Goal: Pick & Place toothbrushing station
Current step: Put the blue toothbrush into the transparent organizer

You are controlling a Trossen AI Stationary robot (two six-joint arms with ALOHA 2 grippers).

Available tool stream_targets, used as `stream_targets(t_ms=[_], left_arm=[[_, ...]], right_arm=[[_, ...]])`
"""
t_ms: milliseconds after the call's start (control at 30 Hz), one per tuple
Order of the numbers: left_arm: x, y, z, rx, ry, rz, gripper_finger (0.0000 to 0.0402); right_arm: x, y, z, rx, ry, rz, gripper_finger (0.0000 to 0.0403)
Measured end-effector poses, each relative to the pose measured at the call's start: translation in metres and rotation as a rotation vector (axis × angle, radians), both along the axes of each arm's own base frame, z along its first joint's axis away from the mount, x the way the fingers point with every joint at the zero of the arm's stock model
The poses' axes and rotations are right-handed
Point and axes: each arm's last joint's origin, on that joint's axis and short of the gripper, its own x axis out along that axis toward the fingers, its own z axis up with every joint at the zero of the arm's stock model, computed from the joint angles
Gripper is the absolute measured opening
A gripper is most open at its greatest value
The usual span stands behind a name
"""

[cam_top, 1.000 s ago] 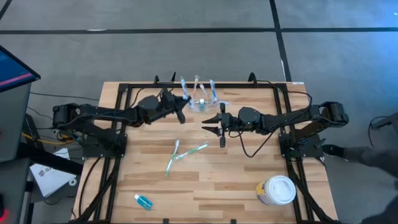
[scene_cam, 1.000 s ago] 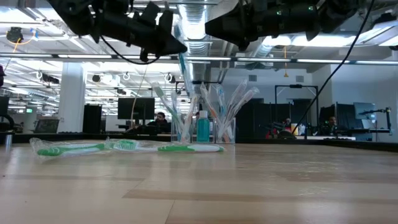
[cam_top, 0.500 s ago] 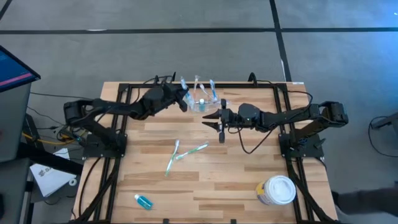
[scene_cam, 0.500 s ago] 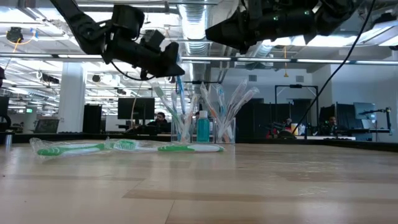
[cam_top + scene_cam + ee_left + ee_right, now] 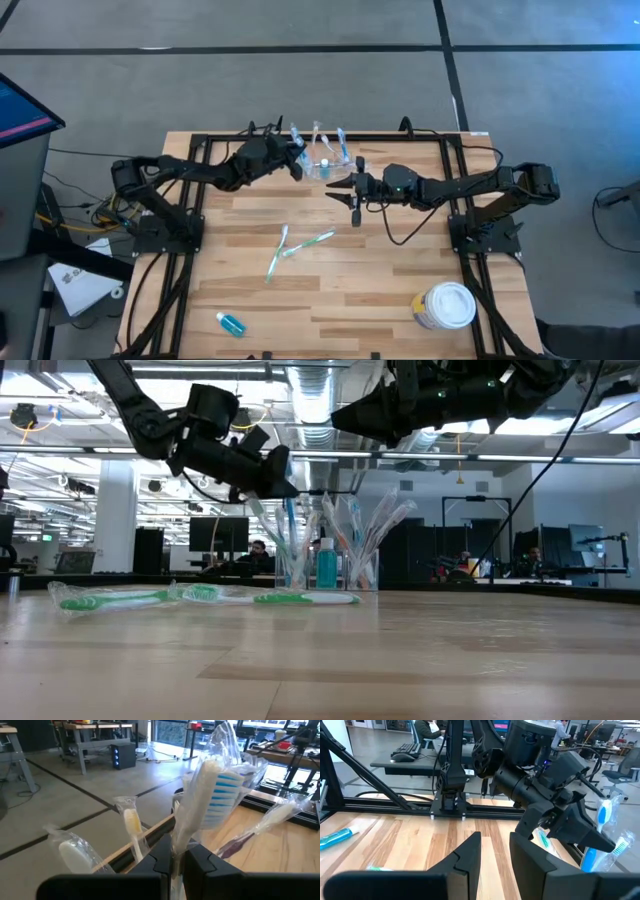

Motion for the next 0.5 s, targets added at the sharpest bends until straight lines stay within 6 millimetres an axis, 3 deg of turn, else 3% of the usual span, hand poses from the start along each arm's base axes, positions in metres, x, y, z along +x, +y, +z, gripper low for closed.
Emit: stream_targets(t_ms=[500], left_arm=[[0.014, 0.006, -0.022, -0.054, 0.048, -0.021, 0.0010]], right_arm=[[0.000, 0.000, -0.001, 0.001, 0.006, 0.000, 0.0093]])
